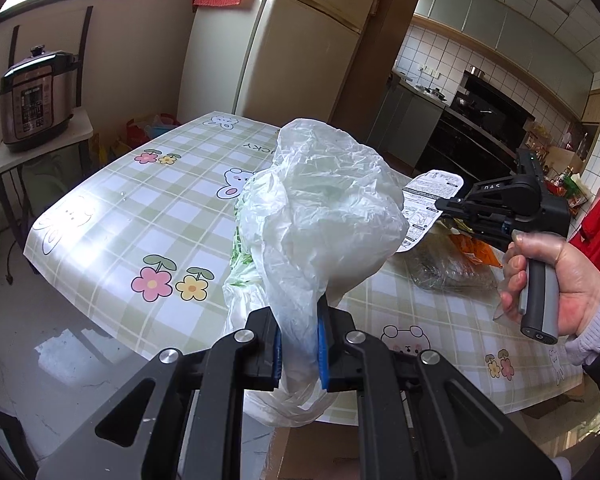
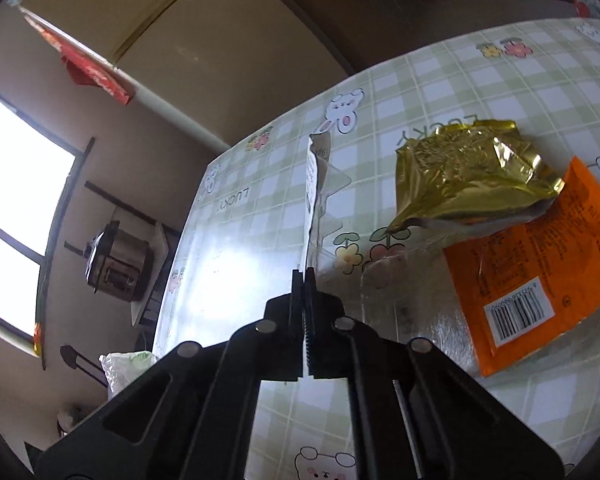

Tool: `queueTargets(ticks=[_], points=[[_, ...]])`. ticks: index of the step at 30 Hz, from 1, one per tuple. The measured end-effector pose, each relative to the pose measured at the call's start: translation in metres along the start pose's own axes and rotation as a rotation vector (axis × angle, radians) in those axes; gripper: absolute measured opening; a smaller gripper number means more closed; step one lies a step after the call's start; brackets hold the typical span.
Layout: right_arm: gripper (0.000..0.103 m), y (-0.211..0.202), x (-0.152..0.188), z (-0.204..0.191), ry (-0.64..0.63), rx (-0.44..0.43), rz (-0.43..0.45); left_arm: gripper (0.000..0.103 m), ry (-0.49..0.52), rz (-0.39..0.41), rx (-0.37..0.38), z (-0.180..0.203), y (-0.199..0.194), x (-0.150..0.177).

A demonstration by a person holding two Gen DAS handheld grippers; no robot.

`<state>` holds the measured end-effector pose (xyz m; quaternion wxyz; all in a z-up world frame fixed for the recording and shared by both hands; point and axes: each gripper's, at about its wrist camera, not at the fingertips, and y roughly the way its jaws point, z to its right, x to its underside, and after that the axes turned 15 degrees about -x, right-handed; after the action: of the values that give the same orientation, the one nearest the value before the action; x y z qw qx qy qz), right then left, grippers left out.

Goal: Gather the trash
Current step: 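Grasp the white printed card with the right gripper while the left lifts the plastic bag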

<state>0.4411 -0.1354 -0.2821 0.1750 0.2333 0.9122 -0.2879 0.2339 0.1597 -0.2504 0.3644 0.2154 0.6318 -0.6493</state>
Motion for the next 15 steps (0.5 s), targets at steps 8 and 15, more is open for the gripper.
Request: queueTargets(ticks=[8,15], points=[[0.005,-0.063,0.022,-0.049,-0.198,0.013,-0.009,0.013,-0.098,0.013,-0.010,-0.005,-0.046,0.003],[0.005,-0.145,0.059,-0.089,-0.382,0.030,0.020,0.013,-0.053,0.032,0.008,0.011,-0.092,0.008]])
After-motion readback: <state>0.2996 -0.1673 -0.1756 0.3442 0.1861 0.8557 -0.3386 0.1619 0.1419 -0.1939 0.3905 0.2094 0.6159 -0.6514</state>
